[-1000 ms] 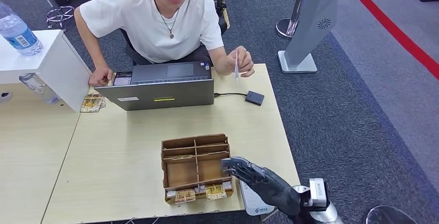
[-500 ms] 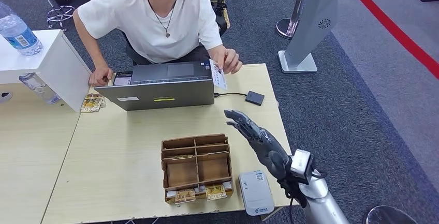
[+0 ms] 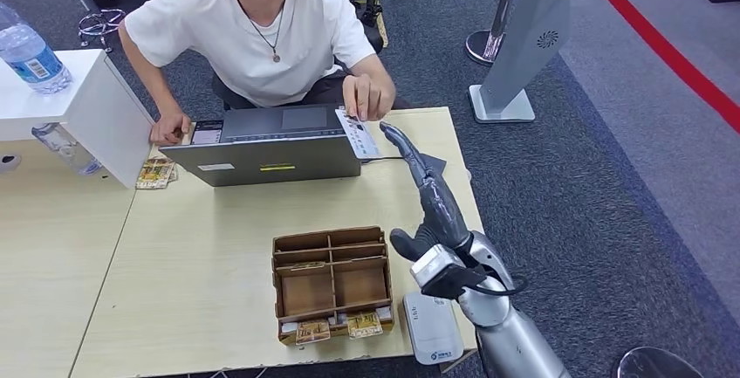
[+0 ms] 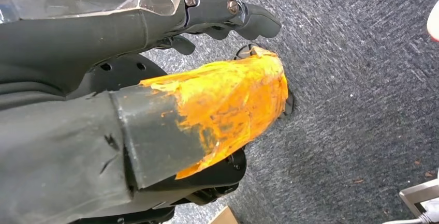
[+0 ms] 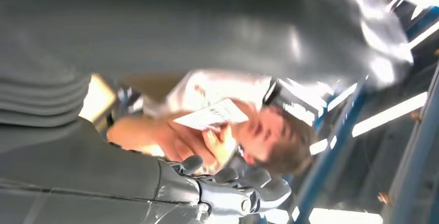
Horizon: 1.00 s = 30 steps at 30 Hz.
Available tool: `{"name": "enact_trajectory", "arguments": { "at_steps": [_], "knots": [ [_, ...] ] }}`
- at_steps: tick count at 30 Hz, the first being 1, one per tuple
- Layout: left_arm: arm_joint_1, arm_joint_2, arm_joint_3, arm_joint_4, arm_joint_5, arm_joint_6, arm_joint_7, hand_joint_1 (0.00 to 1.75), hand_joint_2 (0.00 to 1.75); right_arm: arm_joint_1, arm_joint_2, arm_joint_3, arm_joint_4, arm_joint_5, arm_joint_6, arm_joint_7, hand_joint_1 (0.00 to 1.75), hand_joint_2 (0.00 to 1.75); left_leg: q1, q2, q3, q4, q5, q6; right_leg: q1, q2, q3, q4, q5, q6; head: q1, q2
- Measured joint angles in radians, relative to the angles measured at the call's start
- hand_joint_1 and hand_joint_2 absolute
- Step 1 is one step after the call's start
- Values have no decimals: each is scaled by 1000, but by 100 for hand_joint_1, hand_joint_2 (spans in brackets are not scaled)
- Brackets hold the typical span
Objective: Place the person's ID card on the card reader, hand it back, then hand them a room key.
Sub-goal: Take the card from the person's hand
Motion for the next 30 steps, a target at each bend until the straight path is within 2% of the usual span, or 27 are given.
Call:
{"name": "enact_trajectory", "arguments": {
  "at_steps": [7,10,15,20,23,30],
  "knots": [
    [0,-6,0,0,28,30,-14,0,0,-11,11,46,-5,273,-283,71,0,175,0,0,0,0,0,0,0,0,0,0,0,0,0,0],
    [0,-8,4,0,40,44,-14,0,0,-13,20,50,-1,445,-358,94,0,175,0,0,0,0,0,0,0,0,0,0,0,0,0,0],
    [-1,-12,24,0,60,71,-13,0,0,15,102,-43,-13,753,-372,17,0,175,0,0,0,0,0,0,1,0,-1,0,0,0,0,0],
    [-1,-16,48,0,70,92,-9,0,0,42,181,-172,-65,954,-373,-12,0,175,0,0,0,0,0,0,1,0,-1,0,0,0,0,0],
    [-1,-17,60,0,70,100,-3,0,0,52,199,-210,-101,1029,-373,28,0,175,0,0,0,0,0,0,0,0,-1,0,0,0,0,0],
    [-2,-22,77,0,66,107,20,0,0,64,190,-208,-152,1132,-373,220,0,175,0,0,0,0,0,0,0,0,-1,0,0,0,0,0]
  ]
}}
